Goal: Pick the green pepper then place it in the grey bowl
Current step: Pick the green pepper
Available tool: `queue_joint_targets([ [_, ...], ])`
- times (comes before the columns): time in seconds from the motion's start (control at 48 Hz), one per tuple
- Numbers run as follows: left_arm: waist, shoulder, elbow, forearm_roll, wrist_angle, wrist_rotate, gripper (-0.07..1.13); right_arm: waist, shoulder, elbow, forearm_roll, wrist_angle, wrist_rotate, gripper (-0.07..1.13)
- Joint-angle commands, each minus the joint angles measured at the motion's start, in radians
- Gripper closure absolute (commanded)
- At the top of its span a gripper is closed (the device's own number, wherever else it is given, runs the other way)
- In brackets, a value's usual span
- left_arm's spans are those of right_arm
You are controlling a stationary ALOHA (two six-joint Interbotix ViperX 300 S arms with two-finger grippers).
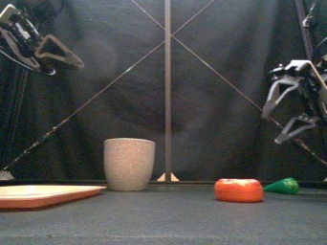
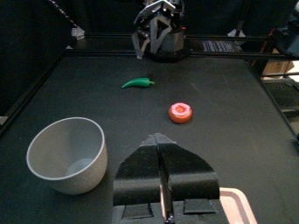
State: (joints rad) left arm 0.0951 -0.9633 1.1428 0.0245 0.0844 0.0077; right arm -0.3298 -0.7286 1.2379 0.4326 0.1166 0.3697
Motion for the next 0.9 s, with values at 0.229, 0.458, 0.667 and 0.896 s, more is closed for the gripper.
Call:
queue_joint_targets([
  [0.229, 0.003, 0.005, -0.018, 0.005, -0.005, 0.000, 0.95, -0.071, 0.161, -0.020, -0.043, 0.061, 0.141, 0.02],
  [0.458, 0.005, 0.005, -0.012, 0.005, -0.005, -0.002, 0.95, -0.101, 0.239, -0.049, -0.049, 0.064, 0.186, 0.02],
  [0.667, 0.020, 0.005, 0.009, 0.011, -0.044, 0.000, 0.95, -0.103, 0.298, -0.087, -0.049, 0.069, 0.187, 0.04],
  [0.896, 0.020, 0.003, 0.014, 0.011, -0.064, 0.000, 0.95, -0.109, 0.399, -0.106, -0.049, 0.077, 0.187, 0.04],
])
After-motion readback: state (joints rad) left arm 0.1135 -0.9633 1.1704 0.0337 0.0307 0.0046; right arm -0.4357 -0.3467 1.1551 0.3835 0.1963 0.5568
